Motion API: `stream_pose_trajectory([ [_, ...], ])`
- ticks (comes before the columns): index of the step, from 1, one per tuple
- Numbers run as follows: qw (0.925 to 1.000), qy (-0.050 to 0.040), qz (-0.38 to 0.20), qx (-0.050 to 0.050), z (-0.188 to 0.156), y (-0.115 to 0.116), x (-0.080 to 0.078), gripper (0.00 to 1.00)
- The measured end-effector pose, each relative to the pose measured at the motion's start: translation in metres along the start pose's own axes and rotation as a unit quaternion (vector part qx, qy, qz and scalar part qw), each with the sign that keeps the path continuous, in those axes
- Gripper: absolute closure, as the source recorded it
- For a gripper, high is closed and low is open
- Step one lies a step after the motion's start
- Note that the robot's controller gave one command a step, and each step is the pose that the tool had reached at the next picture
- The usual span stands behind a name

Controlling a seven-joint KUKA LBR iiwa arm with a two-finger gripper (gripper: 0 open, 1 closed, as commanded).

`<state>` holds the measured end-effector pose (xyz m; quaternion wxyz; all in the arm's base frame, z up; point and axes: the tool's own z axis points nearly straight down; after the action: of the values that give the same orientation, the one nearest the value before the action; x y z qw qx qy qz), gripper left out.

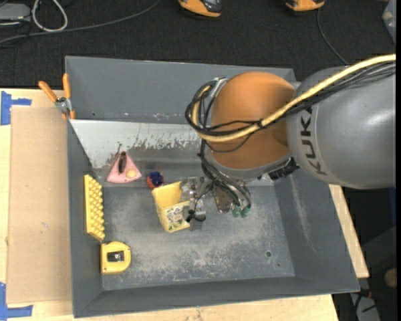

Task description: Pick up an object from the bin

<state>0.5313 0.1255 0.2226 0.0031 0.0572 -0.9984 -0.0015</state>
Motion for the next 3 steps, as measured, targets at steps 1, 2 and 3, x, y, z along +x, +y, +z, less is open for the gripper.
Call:
stream_pose_trajectory([
  [1,1.0000,0.0016,0.005,0.000,0.015,-0.001,-0.001,1.00],
  [2,0.9996,0.0034,0.029,-0.001,0.044,0.007,-0.015,1.00],
  [3,0.9965,0.0014,0.084,0.000,0.043,-0.002,-0.025,1.00],
])
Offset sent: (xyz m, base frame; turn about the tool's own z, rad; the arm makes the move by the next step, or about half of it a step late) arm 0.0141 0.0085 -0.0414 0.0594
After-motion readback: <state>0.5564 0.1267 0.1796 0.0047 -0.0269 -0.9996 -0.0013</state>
